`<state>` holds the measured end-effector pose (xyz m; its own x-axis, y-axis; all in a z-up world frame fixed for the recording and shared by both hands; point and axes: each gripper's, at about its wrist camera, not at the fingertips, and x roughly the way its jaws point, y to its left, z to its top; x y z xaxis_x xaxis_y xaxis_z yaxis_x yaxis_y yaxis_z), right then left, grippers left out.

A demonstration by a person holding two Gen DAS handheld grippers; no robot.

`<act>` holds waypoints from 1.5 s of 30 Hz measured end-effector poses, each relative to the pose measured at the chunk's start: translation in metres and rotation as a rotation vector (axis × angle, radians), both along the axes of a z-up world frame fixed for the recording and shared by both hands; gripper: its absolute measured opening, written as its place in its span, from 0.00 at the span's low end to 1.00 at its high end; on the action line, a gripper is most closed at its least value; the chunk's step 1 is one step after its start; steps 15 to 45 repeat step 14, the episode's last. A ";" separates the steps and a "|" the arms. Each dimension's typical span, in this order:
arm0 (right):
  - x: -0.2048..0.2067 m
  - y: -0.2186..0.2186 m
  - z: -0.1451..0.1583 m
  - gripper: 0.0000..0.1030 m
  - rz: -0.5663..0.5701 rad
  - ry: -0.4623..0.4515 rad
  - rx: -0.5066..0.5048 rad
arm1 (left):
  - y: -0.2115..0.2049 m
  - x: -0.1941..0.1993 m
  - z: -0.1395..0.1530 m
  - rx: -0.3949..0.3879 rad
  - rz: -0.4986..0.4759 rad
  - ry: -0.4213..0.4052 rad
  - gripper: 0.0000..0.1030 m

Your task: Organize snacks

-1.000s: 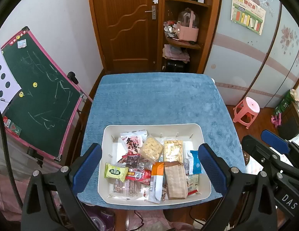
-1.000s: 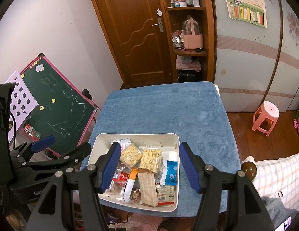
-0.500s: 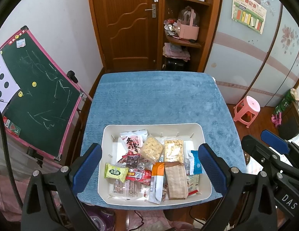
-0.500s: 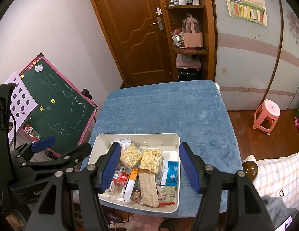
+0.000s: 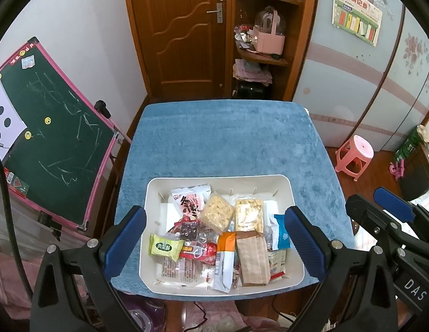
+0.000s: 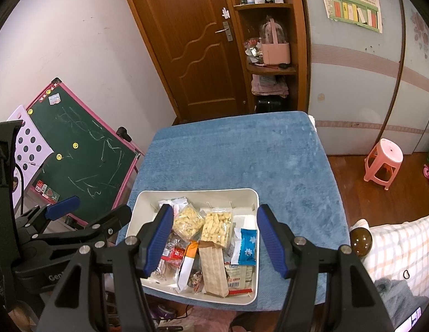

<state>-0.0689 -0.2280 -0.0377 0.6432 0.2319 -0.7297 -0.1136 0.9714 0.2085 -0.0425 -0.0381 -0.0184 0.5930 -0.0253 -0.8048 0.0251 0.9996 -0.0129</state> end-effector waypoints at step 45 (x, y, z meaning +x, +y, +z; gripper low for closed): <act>0.001 0.000 0.000 0.62 -0.001 0.005 0.005 | 0.002 -0.002 -0.005 0.001 -0.003 0.011 0.97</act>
